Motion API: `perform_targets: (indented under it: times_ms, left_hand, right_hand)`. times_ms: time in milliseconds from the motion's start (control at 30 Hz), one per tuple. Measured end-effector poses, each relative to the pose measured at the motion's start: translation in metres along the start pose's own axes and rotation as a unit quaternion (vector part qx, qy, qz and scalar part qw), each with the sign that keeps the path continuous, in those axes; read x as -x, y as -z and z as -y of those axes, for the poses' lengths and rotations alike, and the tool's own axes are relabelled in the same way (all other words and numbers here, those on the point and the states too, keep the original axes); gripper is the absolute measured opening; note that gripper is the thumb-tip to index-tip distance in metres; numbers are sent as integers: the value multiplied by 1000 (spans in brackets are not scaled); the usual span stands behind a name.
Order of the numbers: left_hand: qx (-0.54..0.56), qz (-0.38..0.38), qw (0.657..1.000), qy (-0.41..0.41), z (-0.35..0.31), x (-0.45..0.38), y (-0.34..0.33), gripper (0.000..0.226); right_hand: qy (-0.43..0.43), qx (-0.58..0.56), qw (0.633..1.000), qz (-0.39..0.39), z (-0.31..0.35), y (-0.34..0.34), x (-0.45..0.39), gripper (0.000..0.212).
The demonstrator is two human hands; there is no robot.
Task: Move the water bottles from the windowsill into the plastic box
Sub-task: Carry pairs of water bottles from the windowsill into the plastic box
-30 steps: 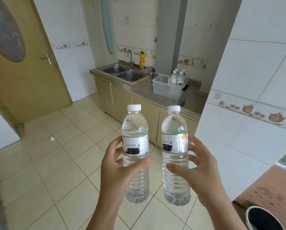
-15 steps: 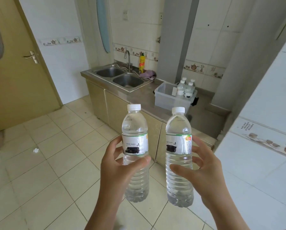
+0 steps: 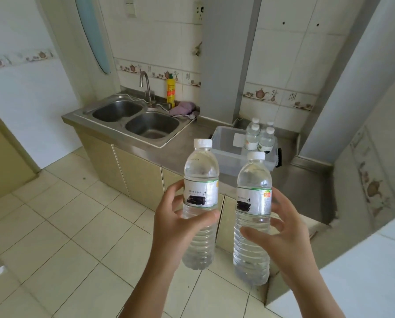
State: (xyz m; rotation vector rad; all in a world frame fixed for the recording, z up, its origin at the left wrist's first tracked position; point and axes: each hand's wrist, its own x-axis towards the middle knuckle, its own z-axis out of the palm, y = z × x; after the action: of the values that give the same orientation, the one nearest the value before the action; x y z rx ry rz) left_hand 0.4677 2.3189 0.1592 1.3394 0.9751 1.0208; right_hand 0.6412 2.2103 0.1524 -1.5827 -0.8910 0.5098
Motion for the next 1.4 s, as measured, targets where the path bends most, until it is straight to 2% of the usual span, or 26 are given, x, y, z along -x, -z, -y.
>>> perform_targets:
  times_ms: [167,300,567,833,1033,1200,1400]
  left_hand:
    - [-2,33,999,12,6,-84,-17,72]
    - [4,55,998,22,16,-147,-41,71]
    - [13,55,998,32,24,-266,-103,77]
    - [9,53,999,2,31,-382,-166,81]
    - [-9,97,995,4,47,-461,-189,83]
    - [-35,140,990,0,76,-518,-205,76]
    - [-63,188,980,18,111,-559,-217,73]
  right_hand:
    - [-2,8,1000,-19,-10,-19,-66,89]
    - [-2,6,999,-36,-27,-24,-128,99]
    - [5,-13,1000,-12,-57,-31,-272,107]
    - [12,-11,1000,-3,-73,-41,-396,100]
    - [0,7,1000,-20,-90,-53,-472,86]
    - [-18,58,995,-74,-103,-66,-516,73]
    - [-7,245,962,-119,-125,-78,-544,83]
